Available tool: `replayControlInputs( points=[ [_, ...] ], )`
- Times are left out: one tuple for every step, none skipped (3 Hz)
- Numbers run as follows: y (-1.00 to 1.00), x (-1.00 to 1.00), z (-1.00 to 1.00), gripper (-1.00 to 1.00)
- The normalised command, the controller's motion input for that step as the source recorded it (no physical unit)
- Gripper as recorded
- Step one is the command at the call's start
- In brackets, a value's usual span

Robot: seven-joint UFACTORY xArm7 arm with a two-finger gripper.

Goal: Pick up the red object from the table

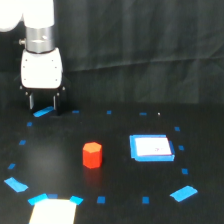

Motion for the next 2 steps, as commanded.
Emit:
replayControlInputs(
  points=[
    [-1.00,0.72,-0.22,0.89],
    [-1.00,1.00,-0.16,1.00]
  ],
)
